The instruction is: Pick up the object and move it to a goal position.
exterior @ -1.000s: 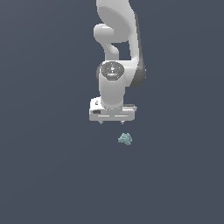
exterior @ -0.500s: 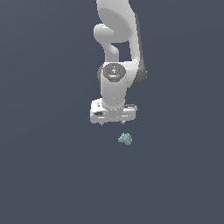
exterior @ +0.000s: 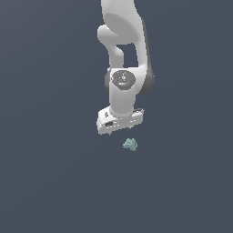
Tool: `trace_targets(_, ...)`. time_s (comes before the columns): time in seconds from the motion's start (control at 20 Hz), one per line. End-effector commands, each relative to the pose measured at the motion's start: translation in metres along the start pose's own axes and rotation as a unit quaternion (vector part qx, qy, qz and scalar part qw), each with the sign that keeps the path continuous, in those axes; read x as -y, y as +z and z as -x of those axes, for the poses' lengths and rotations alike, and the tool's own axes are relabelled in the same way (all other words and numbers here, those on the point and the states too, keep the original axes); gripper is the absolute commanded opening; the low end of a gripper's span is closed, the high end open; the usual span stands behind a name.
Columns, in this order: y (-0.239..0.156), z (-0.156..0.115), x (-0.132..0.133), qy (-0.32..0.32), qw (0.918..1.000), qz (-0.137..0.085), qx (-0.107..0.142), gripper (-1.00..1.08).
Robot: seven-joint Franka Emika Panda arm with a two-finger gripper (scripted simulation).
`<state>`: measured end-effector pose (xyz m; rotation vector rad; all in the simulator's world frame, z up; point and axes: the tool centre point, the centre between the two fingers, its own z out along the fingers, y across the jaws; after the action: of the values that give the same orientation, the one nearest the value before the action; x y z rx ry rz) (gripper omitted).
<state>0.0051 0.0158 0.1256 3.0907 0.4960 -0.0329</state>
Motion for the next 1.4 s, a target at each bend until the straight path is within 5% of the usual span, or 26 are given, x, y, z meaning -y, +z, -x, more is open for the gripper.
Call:
trace_targets(0.0, 0.004, -0.003, 0.004, -0.038, 0.9993, 0.0, 0.0, 1.0)
trace_targets(0.5, 0.018, -0.018, 0.02, -0.195, 0.9808, 0.001, -0.003, 1.0)
trace_targets(1.35, 0.037, -0.036, 0.043, -0.396, 0.9182, 0.001, -0.011, 1.0)
